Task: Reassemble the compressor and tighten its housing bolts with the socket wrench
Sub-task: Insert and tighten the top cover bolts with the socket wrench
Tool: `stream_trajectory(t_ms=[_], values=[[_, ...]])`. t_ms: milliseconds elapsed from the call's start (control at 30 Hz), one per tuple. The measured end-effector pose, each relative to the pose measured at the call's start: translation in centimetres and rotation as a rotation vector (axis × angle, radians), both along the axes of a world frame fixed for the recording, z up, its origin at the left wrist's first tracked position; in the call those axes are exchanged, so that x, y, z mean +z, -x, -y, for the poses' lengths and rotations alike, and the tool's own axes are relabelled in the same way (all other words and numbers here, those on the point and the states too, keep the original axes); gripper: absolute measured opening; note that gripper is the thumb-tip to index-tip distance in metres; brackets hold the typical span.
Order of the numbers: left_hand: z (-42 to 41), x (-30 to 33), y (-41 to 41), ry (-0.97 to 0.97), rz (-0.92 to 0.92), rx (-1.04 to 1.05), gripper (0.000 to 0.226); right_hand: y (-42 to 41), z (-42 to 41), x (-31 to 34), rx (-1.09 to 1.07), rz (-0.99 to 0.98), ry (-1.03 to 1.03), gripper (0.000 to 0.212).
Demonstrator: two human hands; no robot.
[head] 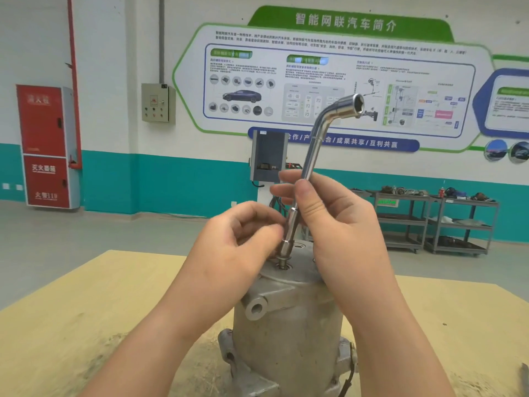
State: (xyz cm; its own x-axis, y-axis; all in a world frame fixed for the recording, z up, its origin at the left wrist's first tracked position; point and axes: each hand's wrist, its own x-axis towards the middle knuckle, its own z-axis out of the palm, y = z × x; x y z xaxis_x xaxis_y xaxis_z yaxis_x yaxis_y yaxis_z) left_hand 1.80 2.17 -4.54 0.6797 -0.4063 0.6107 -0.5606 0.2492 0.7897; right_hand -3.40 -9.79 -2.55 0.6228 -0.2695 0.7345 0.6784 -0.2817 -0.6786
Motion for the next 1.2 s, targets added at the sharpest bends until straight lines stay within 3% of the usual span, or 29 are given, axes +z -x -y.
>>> stream_trajectory(t_ms=[133, 433, 600, 833, 933, 1067, 1200], values=[[0.2, 0.2, 0.3, -0.008, 0.016, 0.032, 0.032, 0.3, 0.3, 0.0, 0.042, -0.09, 0.034, 0.021], [0.1, 0.2, 0.2, -0.065, 0.0, -0.042, 0.012, 0.2, 1.1, -0.2, 0.08, -0.159, -0.026, 0.018], [0.3, 0.2, 0.5, 0.021, -0.005, 0.023, 0.039, 0.1, 1.1, -0.3, 0.051, -0.17, -0.012, 0.017], [0.2, 0.1, 0.2, -0.022, -0.005, -0.008, 0.015, 0.2, 1.1, -0.3, 0.089, -0.18, 0.005, 0.02], [0.2, 0.0, 0.3, -0.081, 0.025, -0.033, 0.017, 0.3, 1.2, -0.3, 0.095, -0.173, 0.019, 0.018], [0.2, 0.1, 0.3, 0.006, 0.003, 0.036, 0.035, 0.3, 1.3, -0.1, 0.109, -0.152, -0.017, 0.011], [0.2, 0.2, 0.3, 0.024, -0.033, 0.028, 0.017, 0.3, 1.2, -0.2, 0.105, -0.153, -0.015, 0.013]])
